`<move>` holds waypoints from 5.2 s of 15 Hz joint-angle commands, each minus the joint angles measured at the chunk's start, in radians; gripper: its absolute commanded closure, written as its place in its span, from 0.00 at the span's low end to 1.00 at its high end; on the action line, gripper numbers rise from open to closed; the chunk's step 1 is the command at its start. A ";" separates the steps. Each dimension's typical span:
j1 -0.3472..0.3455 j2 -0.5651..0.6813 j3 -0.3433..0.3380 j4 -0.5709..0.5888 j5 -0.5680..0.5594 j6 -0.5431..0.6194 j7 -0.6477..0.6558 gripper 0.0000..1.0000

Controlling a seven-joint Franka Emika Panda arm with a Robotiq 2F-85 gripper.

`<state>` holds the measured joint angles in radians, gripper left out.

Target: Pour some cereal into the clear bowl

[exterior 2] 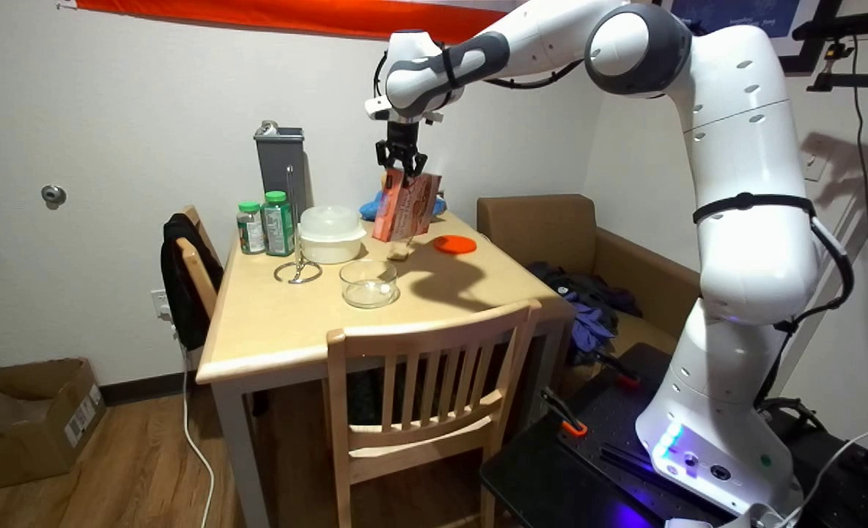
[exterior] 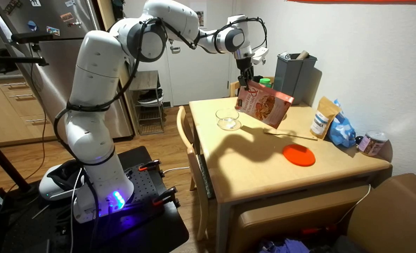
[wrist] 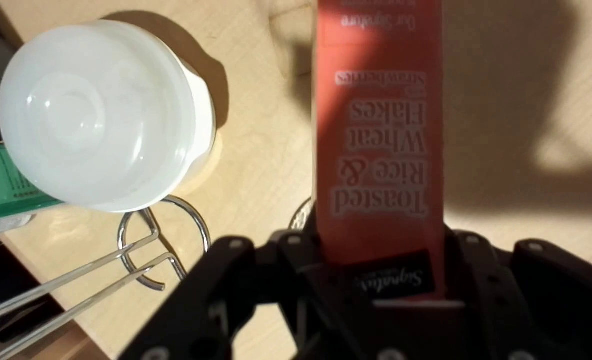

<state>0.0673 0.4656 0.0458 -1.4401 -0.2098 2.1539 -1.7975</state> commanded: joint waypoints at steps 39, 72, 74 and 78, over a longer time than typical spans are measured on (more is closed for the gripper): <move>-0.275 -0.166 0.007 -0.005 0.687 -0.155 0.048 0.82; -0.551 0.172 -0.089 0.071 1.333 -0.584 -0.267 0.77; -0.557 0.188 -0.095 0.072 1.343 -0.611 -0.286 0.79; -0.564 0.214 -0.110 0.067 1.338 -0.637 -0.317 0.79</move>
<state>-0.4850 0.6768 -0.0532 -1.3740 1.0939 1.5734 -2.0817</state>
